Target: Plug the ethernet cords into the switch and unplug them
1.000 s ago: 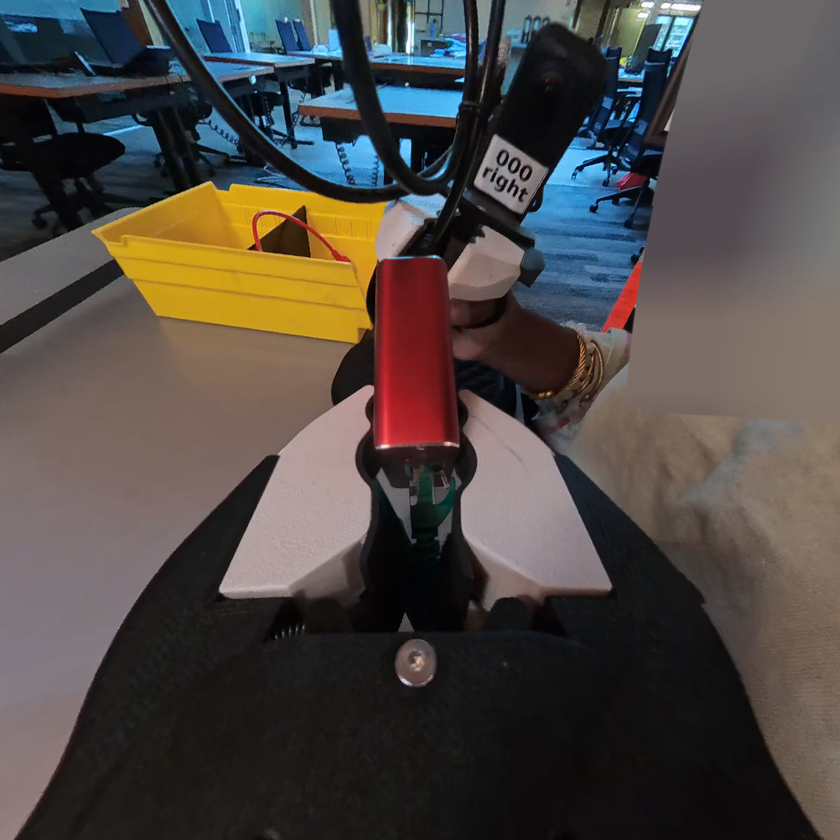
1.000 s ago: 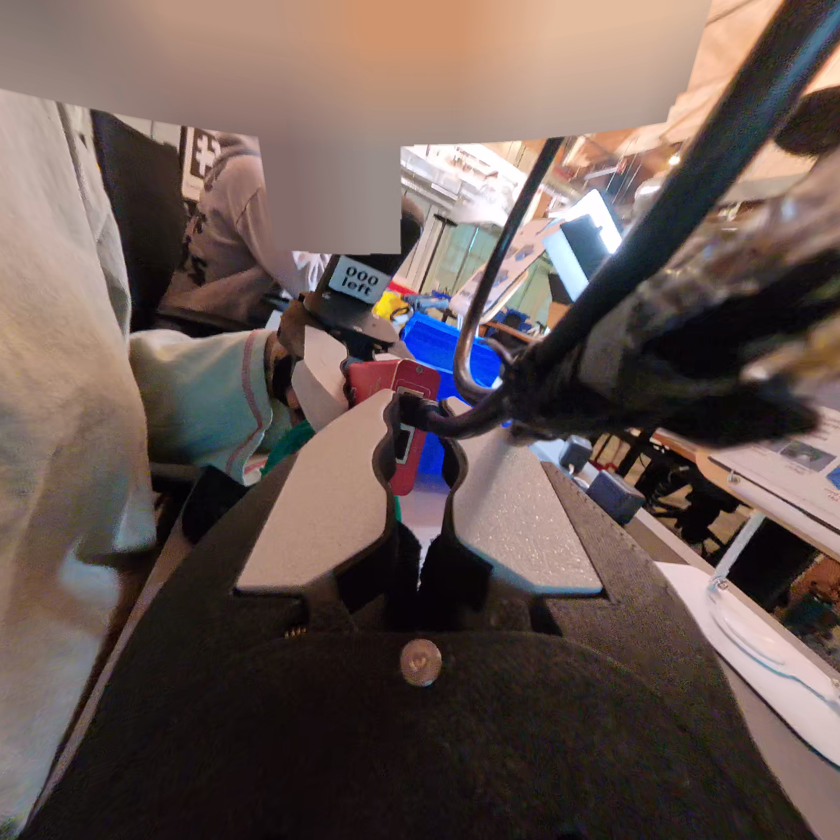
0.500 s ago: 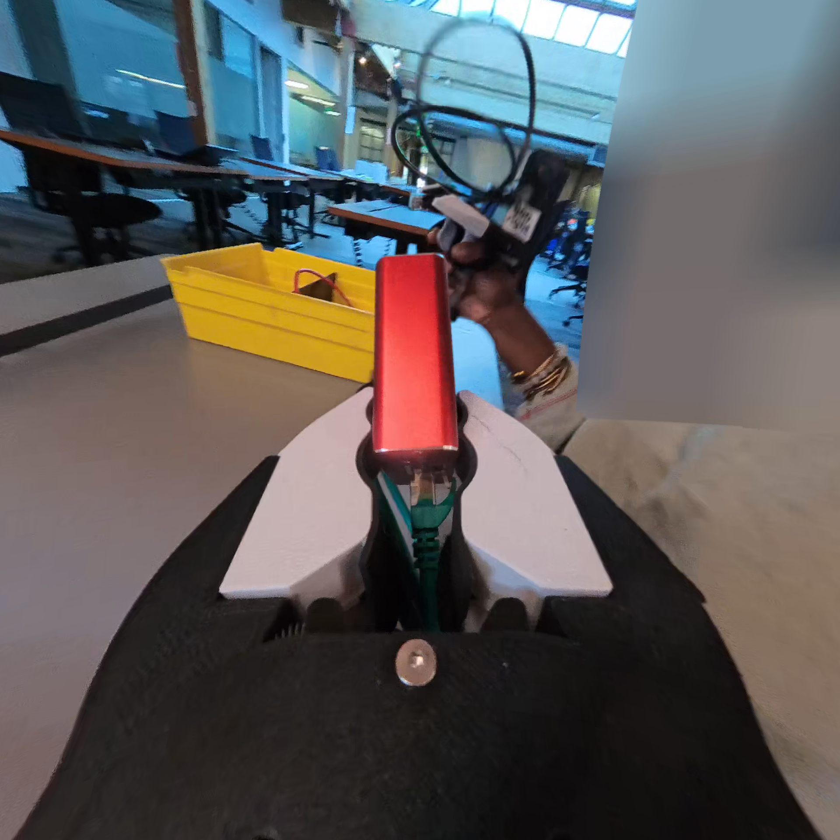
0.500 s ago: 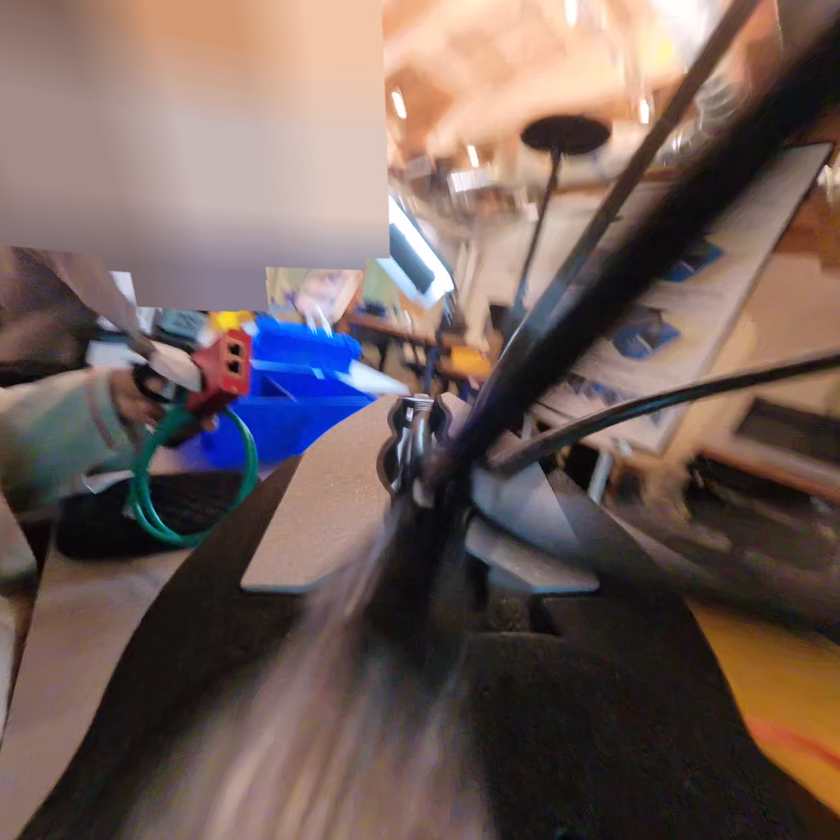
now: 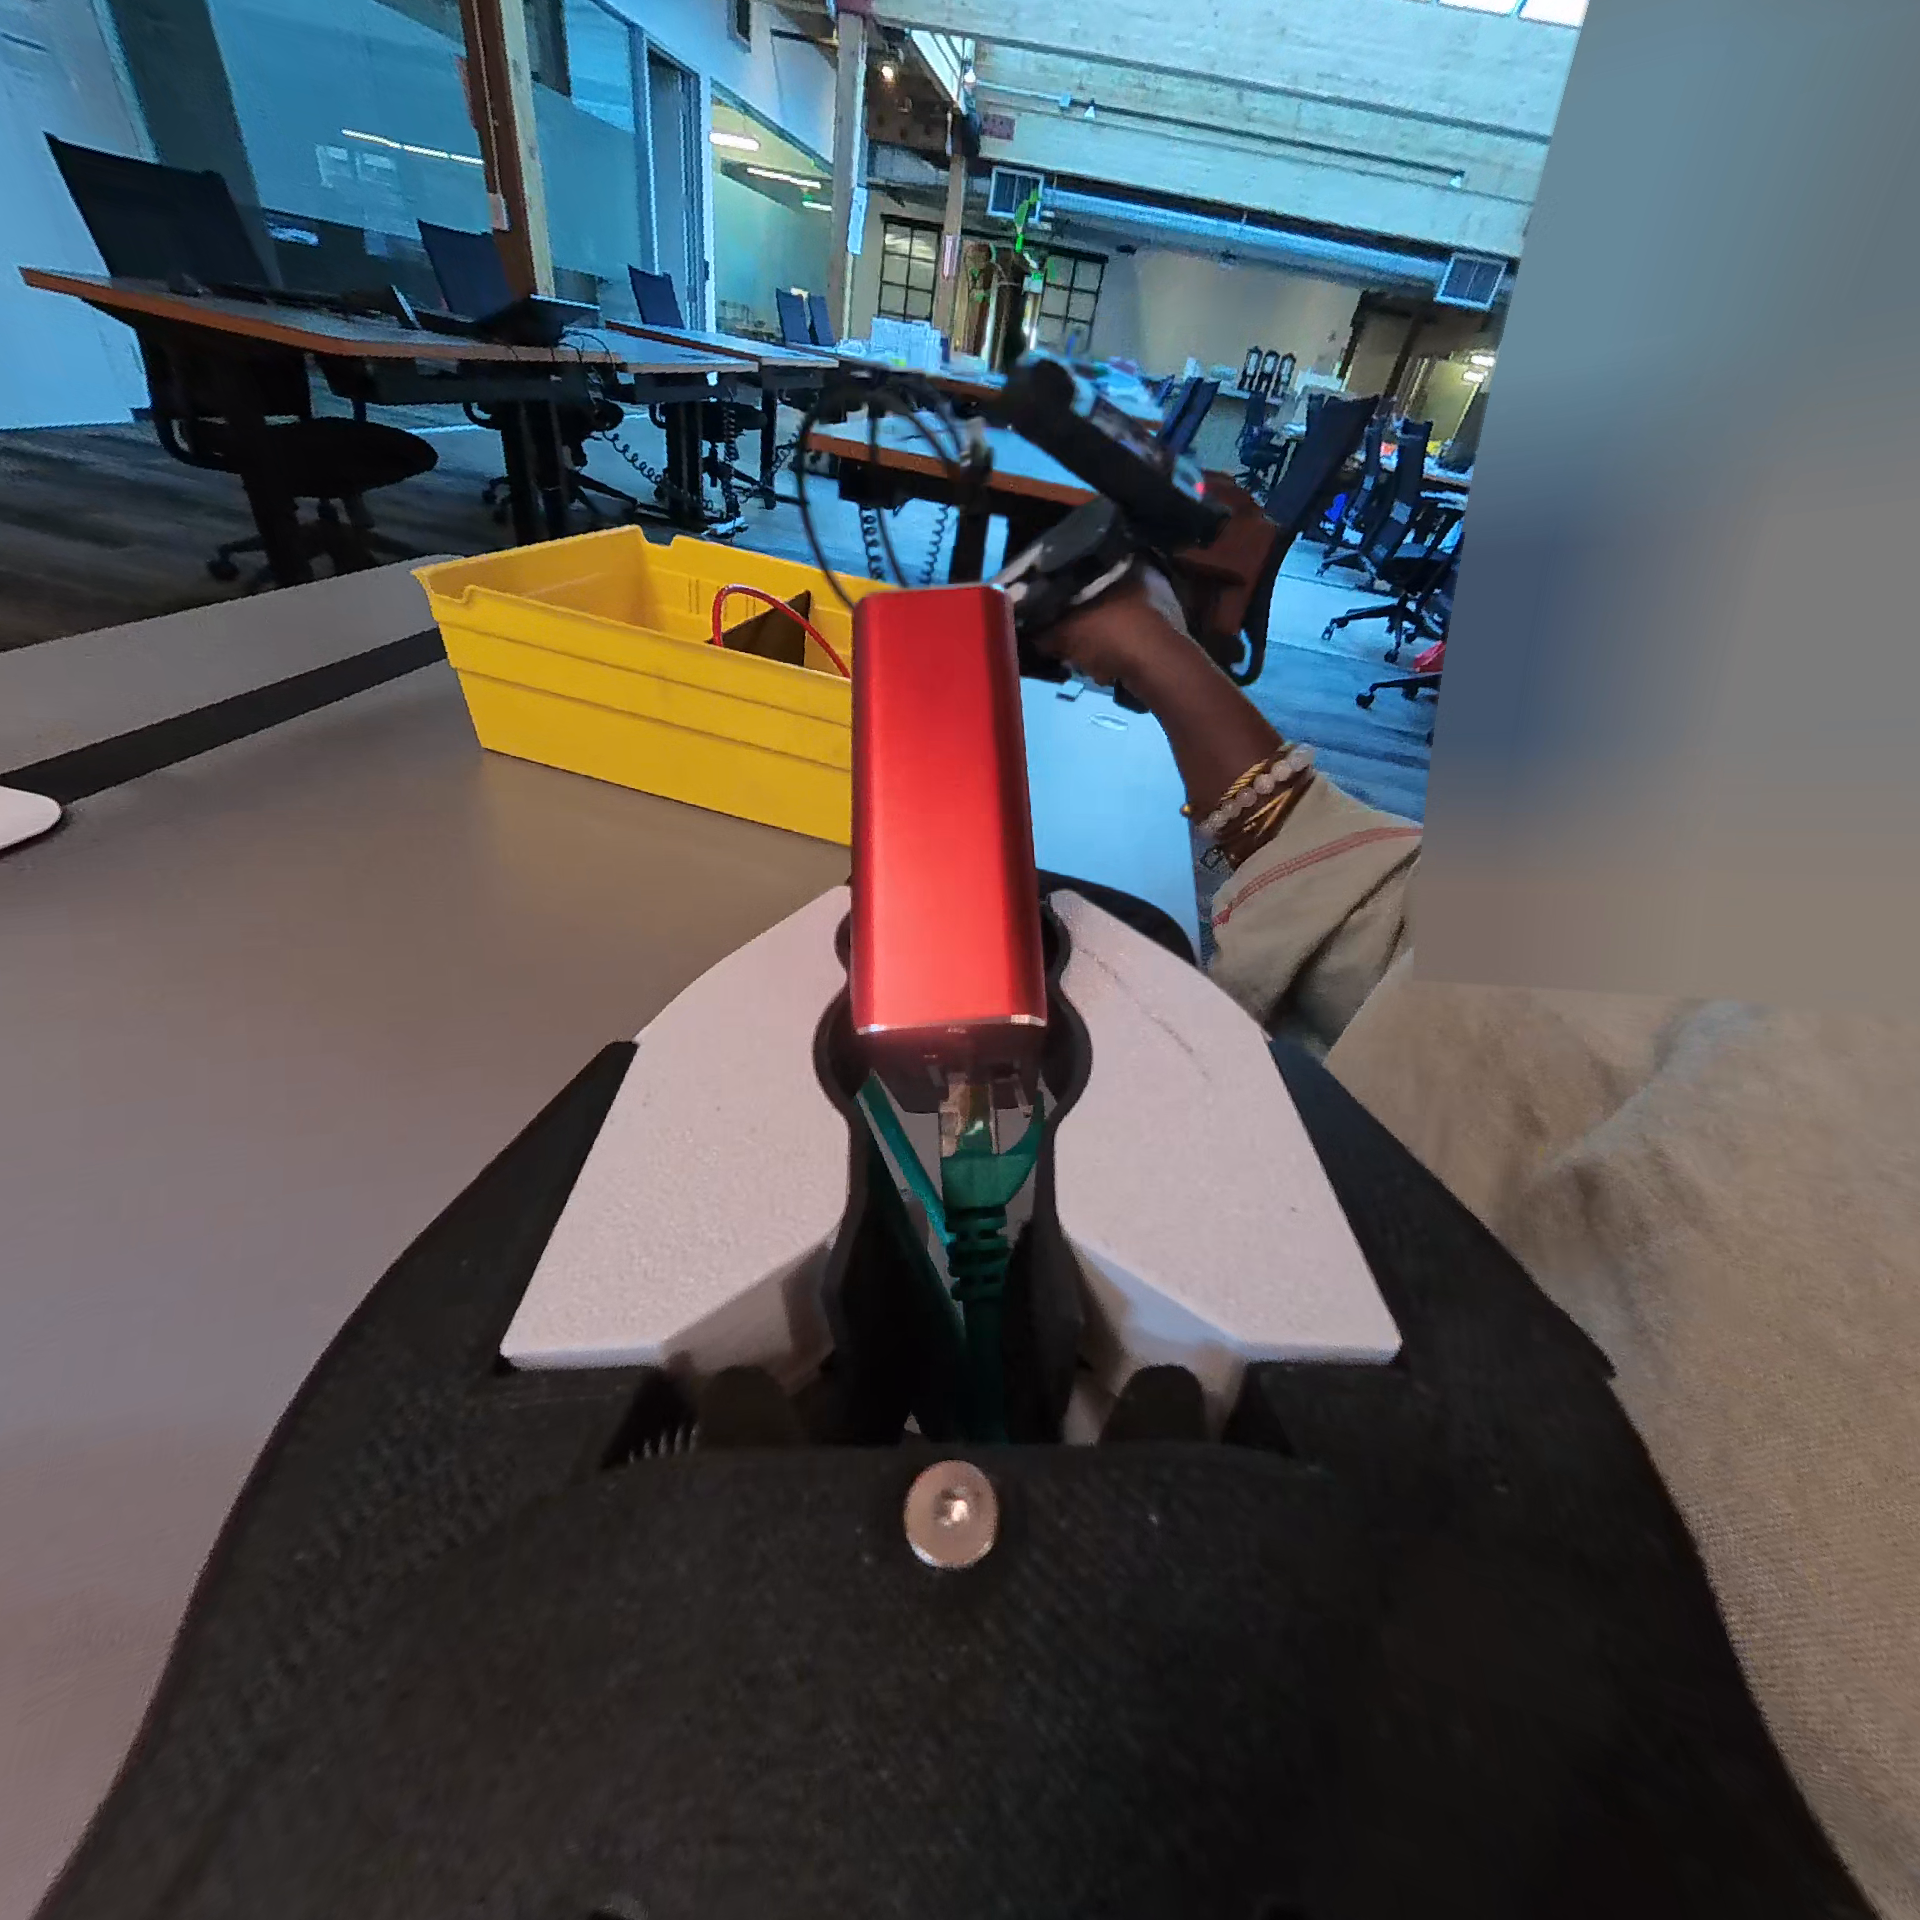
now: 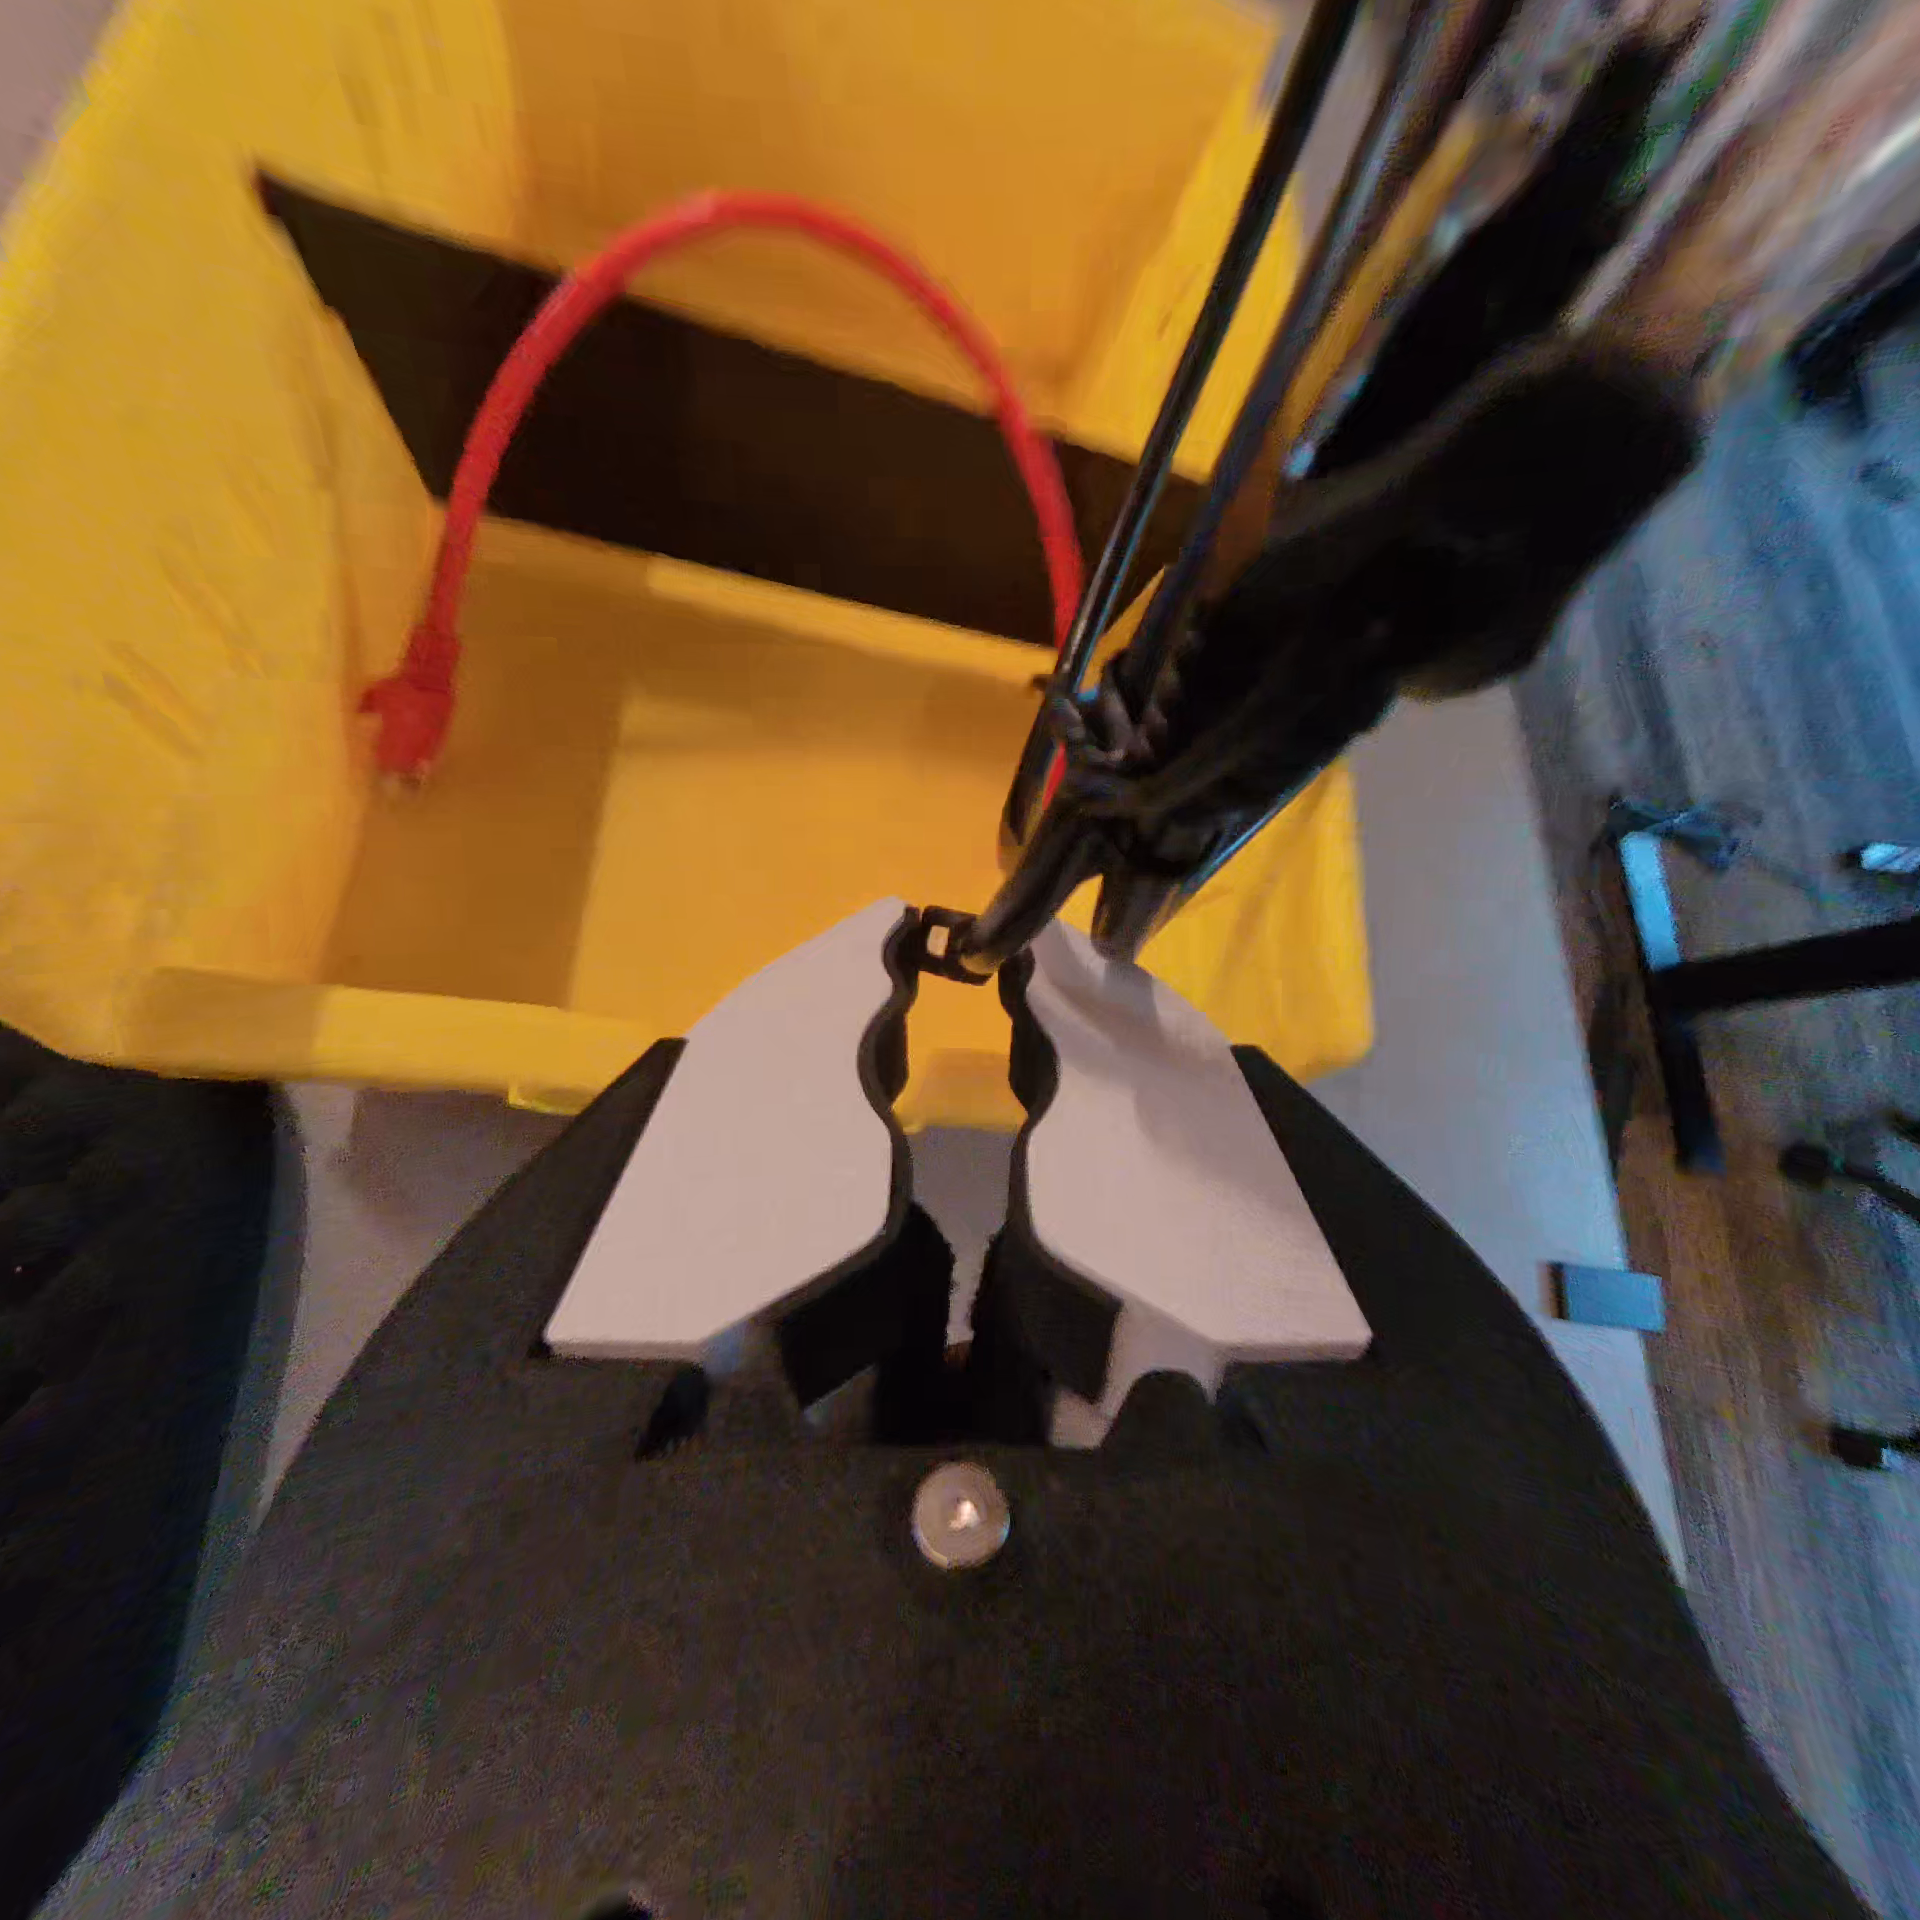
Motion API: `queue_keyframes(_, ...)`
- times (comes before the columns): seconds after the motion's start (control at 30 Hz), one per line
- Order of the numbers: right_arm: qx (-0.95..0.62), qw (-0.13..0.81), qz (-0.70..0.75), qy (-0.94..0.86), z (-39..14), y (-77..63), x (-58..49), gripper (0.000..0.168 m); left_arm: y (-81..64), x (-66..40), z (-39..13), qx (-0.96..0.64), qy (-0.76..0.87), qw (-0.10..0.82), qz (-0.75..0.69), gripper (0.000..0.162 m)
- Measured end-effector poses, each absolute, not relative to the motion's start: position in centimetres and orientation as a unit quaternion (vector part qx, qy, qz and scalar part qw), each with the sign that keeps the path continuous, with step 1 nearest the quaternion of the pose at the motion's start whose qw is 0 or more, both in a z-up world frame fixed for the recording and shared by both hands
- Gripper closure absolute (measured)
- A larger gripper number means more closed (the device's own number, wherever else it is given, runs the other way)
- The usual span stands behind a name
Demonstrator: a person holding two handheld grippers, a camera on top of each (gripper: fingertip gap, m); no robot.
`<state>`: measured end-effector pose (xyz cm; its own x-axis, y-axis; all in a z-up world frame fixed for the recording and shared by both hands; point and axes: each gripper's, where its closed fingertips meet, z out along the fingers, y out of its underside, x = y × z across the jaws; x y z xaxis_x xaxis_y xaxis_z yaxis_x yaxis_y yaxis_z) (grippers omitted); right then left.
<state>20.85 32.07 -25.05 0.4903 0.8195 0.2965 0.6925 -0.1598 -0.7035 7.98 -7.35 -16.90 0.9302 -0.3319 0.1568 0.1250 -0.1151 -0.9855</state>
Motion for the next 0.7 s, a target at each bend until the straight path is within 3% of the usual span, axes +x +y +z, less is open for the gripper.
queue_keyframes(0.07,-0.767,0.345,0.086,-0.534,-27.4,30.8,19.5,0.151,-7.3,8.1,-17.0,-0.731,0.077,0.657,-0.168,0.133)
queue_keyframes(0.13,-0.755,0.299,0.134,-0.569,-28.5,28.6,17.5,0.128,-7.2,8.3,-17.0,-0.731,0.079,0.656,-0.17,0.133)
queue_keyframes(0.23,-0.716,0.296,0.219,-0.594,-27.6,26.1,15.2,0.117,-7.2,8.1,-17.1,-0.733,0.077,0.655,-0.168,0.133)
queue_keyframes(0.47,-0.641,0.375,0.218,-0.633,-25.1,26.1,13.8,0.127,-7.2,8.0,-17.1,-0.731,0.073,0.657,-0.17,0.133)
queue_keyframes(0.7,-0.646,0.377,0.21,-0.63,-26.0,26.6,12.7,0.136,-7.1,7.6,-16.9,-0.73,0.059,0.661,-0.164,0.133)
